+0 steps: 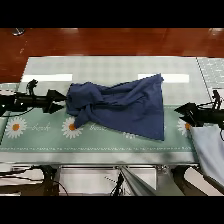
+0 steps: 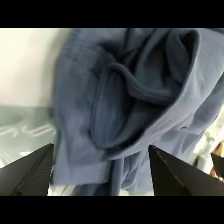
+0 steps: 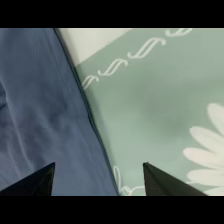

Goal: Fold the shirts.

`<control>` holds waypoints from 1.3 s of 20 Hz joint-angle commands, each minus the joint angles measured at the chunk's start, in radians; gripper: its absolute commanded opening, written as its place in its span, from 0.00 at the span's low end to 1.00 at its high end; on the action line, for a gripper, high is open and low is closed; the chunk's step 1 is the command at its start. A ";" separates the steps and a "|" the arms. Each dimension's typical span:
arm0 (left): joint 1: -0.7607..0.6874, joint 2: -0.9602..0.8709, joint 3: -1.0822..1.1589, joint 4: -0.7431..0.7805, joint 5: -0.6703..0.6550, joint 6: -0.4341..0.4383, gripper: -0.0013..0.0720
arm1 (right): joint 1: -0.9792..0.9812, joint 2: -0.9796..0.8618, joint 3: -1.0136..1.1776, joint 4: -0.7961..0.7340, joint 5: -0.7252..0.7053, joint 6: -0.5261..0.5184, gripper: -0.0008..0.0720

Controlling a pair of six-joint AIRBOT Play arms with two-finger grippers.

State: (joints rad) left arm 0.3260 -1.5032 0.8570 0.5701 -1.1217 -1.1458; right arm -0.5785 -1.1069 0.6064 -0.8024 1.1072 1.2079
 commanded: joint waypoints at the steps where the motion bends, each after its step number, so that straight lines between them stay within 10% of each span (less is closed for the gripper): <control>1: -0.061 -0.076 0.027 -0.047 -0.055 0.055 0.98 | -0.003 0.008 -0.030 0.037 0.016 -0.024 0.87; 13: -0.193 -0.153 0.103 0.194 -0.262 0.060 0.97 | -0.003 0.008 -0.031 0.041 0.044 -0.024 0.87; 14: -0.203 -0.153 0.103 0.195 -0.261 0.060 0.88 | -0.003 0.008 -0.031 0.042 0.051 -0.024 0.87; 16: -0.220 -0.153 0.103 0.200 -0.244 0.061 0.16 | -0.003 0.008 -0.031 0.037 0.065 -0.023 0.87; 17: -0.227 -0.153 0.105 0.199 -0.232 0.060 0.05 | -0.003 0.008 -0.031 0.022 0.071 -0.016 0.87; 26: -0.237 -0.150 0.105 0.198 -0.212 0.059 0.05 | 0.213 -0.095 -0.031 -0.114 0.126 0.088 0.87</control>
State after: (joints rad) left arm 0.0910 -1.6543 0.9615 0.7692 -1.3361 -1.0866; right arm -0.4767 -1.1584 0.5755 -0.8940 1.2415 1.2621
